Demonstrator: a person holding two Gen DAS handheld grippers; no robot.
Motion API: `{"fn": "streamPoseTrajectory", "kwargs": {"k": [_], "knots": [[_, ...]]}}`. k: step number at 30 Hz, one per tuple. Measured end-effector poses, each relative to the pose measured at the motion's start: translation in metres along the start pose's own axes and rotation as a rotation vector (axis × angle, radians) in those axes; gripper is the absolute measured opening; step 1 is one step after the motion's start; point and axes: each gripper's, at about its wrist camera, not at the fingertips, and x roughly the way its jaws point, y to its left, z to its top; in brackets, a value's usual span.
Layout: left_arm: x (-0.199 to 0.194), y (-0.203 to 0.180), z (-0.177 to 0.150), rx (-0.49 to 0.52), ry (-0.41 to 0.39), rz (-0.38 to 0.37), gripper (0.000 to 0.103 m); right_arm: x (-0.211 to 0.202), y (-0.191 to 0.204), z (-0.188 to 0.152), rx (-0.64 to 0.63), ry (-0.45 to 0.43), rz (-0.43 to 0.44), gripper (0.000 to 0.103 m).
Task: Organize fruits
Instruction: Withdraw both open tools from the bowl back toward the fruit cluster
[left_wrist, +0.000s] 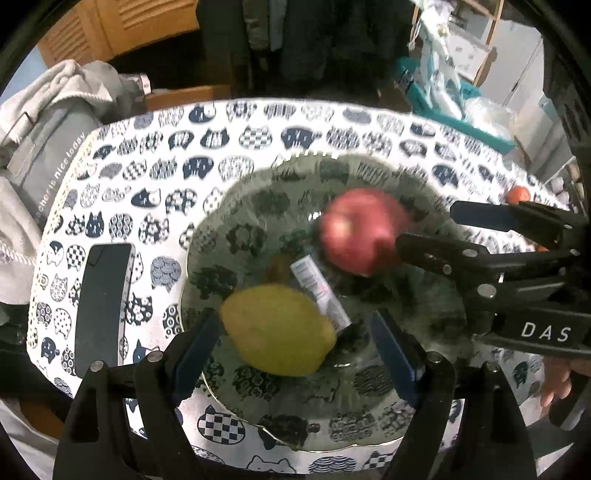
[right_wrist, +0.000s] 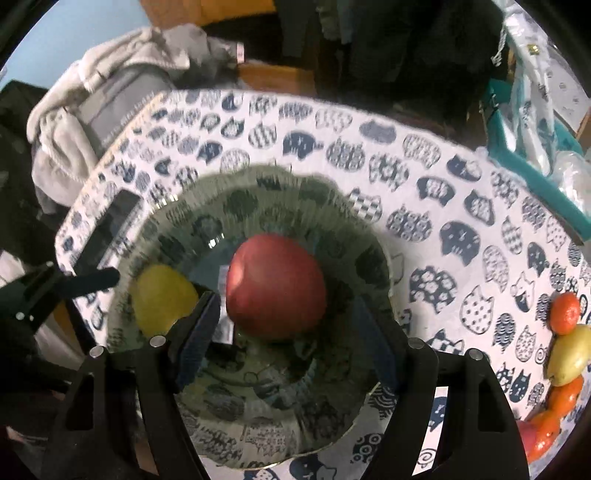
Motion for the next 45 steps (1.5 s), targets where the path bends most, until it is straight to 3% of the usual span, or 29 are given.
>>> {"fn": "streamPoseTrajectory", "kwargs": {"k": [19,31,45], "knots": [[-0.08,-0.023,0.021,0.019,-0.221,-0.048,0.085,-0.109,-0.013,0.01,0.056,-0.271,-0.102,0.079],[-0.1,-0.06,0.026,0.074,-0.265,-0.103,0.085,-0.164,-0.024,-0.006,0.053,-0.374,-0.151,0.081],[-0.122,-0.112,0.03,0.147,-0.297,-0.17,0.085,-0.218,-0.074,-0.049,0.139,-0.429,-0.22,0.084]]}}
